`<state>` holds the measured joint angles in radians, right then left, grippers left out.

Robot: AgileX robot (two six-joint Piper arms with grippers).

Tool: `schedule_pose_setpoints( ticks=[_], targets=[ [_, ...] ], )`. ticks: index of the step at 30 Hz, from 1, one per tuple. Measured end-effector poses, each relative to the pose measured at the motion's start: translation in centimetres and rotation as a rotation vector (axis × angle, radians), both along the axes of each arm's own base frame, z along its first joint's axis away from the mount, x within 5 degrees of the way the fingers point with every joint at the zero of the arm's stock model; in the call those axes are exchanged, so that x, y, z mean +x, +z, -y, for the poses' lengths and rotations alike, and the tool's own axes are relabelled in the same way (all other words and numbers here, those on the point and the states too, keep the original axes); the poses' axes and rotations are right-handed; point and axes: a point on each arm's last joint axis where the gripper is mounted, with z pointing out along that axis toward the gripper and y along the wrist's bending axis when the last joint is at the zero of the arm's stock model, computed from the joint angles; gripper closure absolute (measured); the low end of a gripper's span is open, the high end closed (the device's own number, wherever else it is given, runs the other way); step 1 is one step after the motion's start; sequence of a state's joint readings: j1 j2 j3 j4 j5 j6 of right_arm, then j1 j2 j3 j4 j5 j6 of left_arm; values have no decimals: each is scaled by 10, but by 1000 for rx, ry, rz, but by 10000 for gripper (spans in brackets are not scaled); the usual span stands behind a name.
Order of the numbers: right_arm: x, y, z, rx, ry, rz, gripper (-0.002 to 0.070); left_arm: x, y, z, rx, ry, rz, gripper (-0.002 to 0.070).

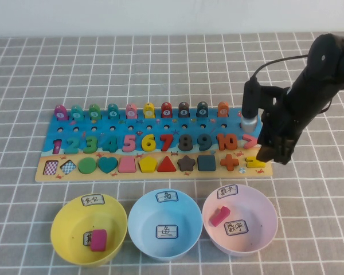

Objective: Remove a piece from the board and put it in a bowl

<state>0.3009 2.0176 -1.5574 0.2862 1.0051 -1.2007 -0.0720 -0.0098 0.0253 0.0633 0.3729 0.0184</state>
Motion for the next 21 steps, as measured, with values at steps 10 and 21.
schedule_pose_setpoints(
  ticks=[10,21],
  targets=[
    [10,-6,0,-21,51,95,332,0,0,0,0,0,0,678],
    [6,-7,1,-30,93,63,330,0,0,0,0,0,0,678]
  ],
)
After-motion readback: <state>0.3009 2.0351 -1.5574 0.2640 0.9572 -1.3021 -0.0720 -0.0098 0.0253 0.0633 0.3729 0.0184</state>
